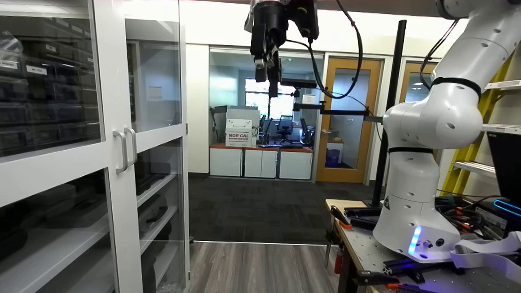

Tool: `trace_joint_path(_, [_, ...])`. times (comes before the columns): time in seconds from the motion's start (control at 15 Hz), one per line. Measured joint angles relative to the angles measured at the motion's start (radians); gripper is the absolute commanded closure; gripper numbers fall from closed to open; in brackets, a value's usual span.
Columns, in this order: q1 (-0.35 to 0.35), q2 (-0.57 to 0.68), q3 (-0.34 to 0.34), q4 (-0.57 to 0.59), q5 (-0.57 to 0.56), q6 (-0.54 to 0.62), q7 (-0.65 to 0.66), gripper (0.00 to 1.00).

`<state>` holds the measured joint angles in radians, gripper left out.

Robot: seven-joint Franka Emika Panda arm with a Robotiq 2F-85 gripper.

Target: Open the left cabinet door

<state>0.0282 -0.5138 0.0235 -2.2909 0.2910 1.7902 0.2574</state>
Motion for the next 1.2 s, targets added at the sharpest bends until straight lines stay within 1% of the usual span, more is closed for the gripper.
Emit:
trace_joint_path(0.27, [0.000,0.001,0.004,0.000,-0.001,0.006,-0.006,0.00])
trace_joint_path(0.47, [-0.001,0.002,0.010,0.000,-0.004,0.044,-0.030,0.00])
trace_joint_path(1.0, [0.000,0.024,0.018,-0.008,-0.020,0.268,-0.176,0.00])
trace_joint_path(1.2, [0.000,0.051,0.018,-0.014,-0.026,0.365,-0.207,0.00])
